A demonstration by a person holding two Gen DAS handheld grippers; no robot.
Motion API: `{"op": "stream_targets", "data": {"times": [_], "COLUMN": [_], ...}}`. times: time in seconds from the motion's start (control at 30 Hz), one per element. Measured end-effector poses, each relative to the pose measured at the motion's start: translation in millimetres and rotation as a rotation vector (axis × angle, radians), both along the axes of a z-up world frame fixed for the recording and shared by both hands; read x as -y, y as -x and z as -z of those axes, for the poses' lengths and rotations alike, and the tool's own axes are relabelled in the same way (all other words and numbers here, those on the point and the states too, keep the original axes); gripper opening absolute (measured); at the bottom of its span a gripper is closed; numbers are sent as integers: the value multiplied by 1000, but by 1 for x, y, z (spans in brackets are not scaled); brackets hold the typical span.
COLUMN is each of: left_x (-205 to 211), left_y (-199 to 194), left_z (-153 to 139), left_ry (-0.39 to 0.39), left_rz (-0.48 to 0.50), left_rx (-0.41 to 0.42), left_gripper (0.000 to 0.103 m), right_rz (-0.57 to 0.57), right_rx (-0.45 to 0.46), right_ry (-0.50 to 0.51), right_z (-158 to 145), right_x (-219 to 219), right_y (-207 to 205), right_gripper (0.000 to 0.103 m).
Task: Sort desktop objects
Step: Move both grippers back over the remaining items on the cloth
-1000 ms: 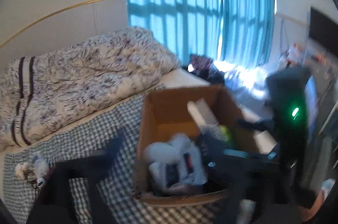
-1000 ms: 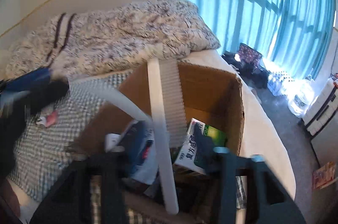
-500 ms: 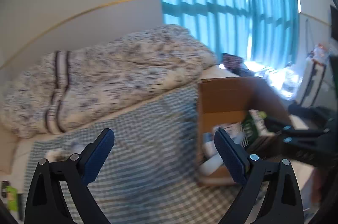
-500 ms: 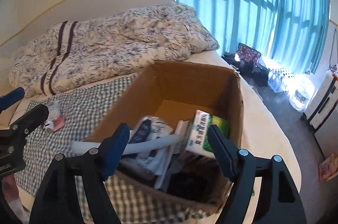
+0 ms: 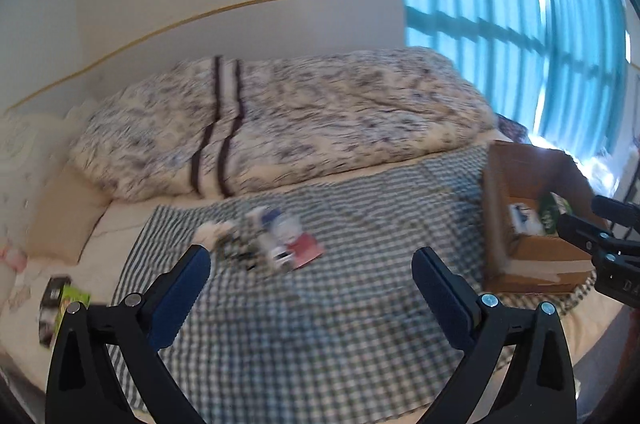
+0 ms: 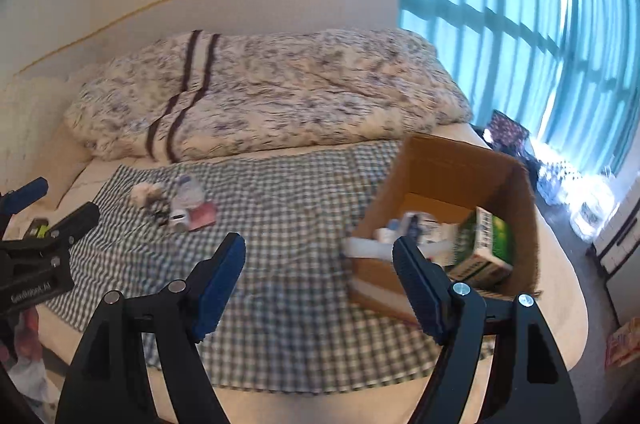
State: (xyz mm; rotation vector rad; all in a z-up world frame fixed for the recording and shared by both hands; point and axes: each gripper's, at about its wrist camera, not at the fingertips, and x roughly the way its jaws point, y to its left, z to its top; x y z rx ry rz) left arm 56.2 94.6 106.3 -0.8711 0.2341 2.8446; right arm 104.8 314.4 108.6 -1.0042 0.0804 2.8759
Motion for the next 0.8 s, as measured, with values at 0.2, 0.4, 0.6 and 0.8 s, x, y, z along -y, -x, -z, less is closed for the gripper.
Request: {"op": "stream_targets", "data": {"times": [0.2, 0.4, 0.6, 0.8], "left_x": [84, 132, 155, 174], "left_y": [15, 36, 82, 136], "left_z": [40, 87, 136, 179], "left_ry": [-4, 6, 12, -27], "left_rz": [-129, -191, -202, -243], "left_rx": [47, 83, 105, 136], "left_gripper": [103, 103, 103, 103], "right_rz": [-82, -158, -201, -251], "right_rx": [34, 74, 105, 150], "right_ry": [42, 57, 63, 39], "right_z": [22, 72, 123, 170], "right_x": [66, 116, 142, 165], "right_y": [27, 73, 118, 167], "right_gripper": [76, 76, 76, 76]}}
